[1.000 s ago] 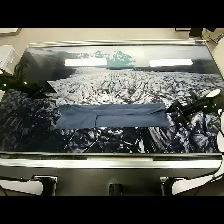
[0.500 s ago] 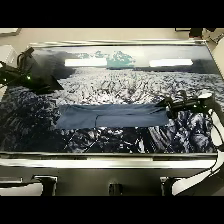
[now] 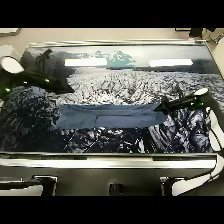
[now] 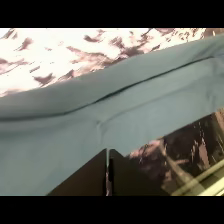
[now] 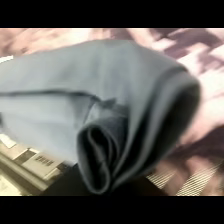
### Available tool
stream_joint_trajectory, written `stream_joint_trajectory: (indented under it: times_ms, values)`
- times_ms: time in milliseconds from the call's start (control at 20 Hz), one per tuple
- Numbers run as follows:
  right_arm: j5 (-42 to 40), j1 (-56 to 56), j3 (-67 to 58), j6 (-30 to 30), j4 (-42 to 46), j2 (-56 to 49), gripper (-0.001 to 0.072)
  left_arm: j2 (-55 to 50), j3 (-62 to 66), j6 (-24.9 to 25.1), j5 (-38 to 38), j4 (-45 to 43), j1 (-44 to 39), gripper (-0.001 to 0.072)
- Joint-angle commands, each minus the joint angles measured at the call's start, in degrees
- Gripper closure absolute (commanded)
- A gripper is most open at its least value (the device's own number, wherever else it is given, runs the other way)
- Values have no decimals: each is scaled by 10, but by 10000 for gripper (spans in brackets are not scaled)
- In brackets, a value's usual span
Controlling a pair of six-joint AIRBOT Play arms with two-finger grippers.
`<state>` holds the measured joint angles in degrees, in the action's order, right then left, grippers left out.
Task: Fold the clothes and pants, and hang the long-sleeved shirts on hangers.
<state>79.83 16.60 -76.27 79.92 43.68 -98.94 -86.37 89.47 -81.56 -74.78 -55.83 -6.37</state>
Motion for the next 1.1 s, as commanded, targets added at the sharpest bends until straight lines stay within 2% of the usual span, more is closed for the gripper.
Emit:
stream_joint_trajectory:
  times_ms: [0, 250, 500, 650, 850, 950, 1050]
  values:
    - [23, -1, -1, 38, -28, 81, 673, -7, -79, 0, 124, 12, -75, 676]
    - [53, -1, -1, 91, -44, 217, 672, -74, -156, -2, 268, 160, -160, 684]
    - [71, -1, -1, 117, -55, 305, 672, -163, -150, 3, 363, 374, -243, 684]
    - [68, -1, -1, 120, -77, 329, 672, -215, -105, 21, 374, 468, -316, 685]
    - [69, -1, -1, 120, -82, 338, 672, -296, 5, 20, 385, 586, -402, 685]
    - [66, -1, -1, 114, -82, 338, 672, -333, 58, 16, 417, 658, -433, 687]
    - [56, -1, -1, 108, -78, 338, 672, -358, 99, 14, 453, 689, -446, 688]
